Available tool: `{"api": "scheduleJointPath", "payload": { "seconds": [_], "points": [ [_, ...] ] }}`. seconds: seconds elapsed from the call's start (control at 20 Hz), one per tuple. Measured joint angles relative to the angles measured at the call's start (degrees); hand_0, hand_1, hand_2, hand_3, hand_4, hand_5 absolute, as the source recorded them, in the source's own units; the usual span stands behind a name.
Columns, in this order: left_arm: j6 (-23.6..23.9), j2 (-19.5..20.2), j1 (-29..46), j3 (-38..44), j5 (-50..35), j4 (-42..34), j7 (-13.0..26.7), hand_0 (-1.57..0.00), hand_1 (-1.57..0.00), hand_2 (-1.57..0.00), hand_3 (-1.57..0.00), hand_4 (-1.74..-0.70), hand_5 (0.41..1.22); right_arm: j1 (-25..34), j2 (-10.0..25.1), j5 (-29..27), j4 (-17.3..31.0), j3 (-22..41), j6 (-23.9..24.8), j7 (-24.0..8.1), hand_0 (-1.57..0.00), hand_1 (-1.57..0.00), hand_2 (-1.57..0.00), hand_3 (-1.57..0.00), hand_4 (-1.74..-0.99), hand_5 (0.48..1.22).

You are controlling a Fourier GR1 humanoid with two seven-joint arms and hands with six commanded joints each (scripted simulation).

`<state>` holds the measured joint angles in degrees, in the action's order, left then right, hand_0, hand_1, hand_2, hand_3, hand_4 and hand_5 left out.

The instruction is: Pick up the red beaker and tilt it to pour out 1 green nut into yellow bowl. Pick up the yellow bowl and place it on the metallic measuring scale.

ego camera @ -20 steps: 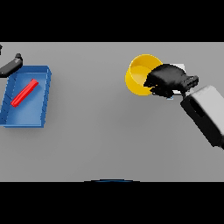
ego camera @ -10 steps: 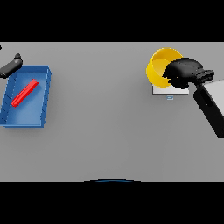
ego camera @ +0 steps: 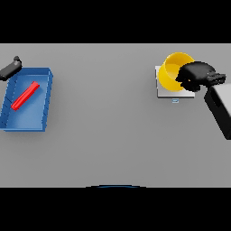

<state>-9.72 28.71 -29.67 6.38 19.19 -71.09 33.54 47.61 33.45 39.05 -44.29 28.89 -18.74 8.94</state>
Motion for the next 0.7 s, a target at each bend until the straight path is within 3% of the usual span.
{"api": "scheduleJointPath", "payload": {
  "seconds": [0.15, 0.2, 0.25, 0.45, 0.7],
  "points": [
    [-0.1, -0.3, -0.4, 0.0, -0.3, 0.0, 0.2, 0.0, 0.0, 0.0, 0.0, -0.84, 0.771, 0.6, -0.6, 0.1, 1.7, -0.1, 0.6, 0.7, -1.42, -1.23, -1.4, -1.54, -1.728, 1.221],
    [-0.1, -0.4, -0.7, -0.1, -0.2, 0.4, 0.1, 0.0, 0.0, 0.0, 0.0, -0.84, 0.772, 0.7, -0.3, -0.3, 2.0, -0.4, 0.1, 1.1, -1.4, -1.18, -1.29, -1.54, -1.67, 1.221],
    [0.0, -0.4, -0.9, 0.0, -0.1, 1.4, -0.2, 0.0, 0.0, 0.0, 0.0, -0.84, 0.773, 0.7, -0.7, -0.8, 1.8, -0.8, -0.7, -0.1, -1.41, -1.15, -1.18, -1.39, -1.644, 1.221],
    [-0.2, -0.3, -0.5, 0.6, -0.9, 1.3, -1.2, 0.0, 0.0, 0.0, 0.0, -0.85, 0.767, 1.2, -1.5, -1.8, 2.7, -1.6, -2.2, -1.9, -0.95, -0.69, -0.67, -0.88, -1.564, 0.991],
    [-0.5, -0.1, -0.6, 0.3, -0.8, 0.3, -0.7, 0.0, 0.0, 0.0, 0.0, -0.85, 0.771, 0.5, -1.4, -2.5, 2.1, -1.7, -3.9, -3.1, -0.37, -0.28, -0.35, -0.56, -1.501, 0.865]
  ]
}}
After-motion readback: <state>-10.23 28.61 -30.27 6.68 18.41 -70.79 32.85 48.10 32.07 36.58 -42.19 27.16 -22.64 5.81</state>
